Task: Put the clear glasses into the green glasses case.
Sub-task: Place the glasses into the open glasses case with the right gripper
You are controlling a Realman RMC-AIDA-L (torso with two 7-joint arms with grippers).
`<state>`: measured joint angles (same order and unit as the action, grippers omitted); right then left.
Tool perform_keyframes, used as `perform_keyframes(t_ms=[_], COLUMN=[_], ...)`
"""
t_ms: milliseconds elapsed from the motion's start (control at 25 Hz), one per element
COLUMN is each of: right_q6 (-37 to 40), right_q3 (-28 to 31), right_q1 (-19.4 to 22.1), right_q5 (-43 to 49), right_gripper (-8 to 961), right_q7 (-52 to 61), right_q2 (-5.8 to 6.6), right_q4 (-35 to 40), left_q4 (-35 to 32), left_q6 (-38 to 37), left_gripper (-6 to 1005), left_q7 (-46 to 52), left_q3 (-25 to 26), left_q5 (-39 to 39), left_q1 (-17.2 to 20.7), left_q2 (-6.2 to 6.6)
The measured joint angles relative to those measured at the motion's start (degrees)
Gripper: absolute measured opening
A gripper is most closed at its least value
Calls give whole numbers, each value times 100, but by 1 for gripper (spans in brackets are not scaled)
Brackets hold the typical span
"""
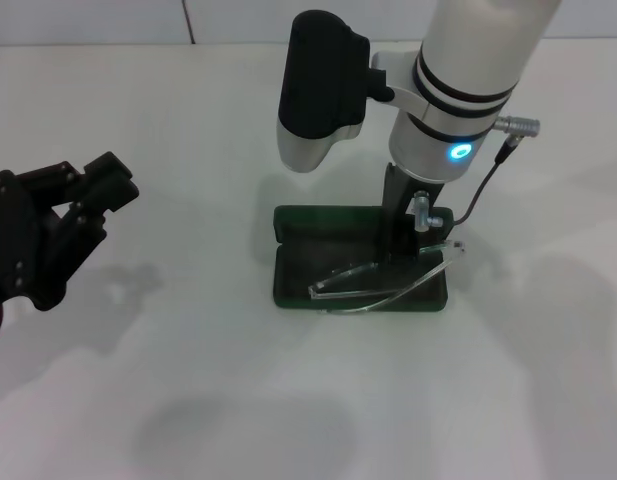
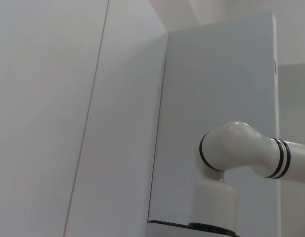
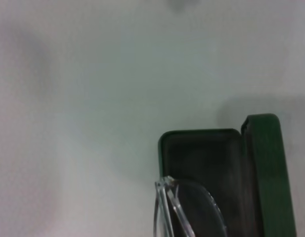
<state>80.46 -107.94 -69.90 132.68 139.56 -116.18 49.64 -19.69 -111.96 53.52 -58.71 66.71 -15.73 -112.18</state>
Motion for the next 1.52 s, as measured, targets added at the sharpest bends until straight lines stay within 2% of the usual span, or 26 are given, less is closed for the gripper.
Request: perform_keyframes(t_ms=[1520], right_q6=[16], right_q3=[-258], right_q1=[114], right_q5=[-94], right_gripper=[143], right_q7=[1], right_q2=[0], right_q4=[-6], left_q4=[44], left_q6=[8], left_gripper=[137], left_q7=[-9], left_q3=[0], left_q5=[0], left_q1=[0], left_q2=[-14])
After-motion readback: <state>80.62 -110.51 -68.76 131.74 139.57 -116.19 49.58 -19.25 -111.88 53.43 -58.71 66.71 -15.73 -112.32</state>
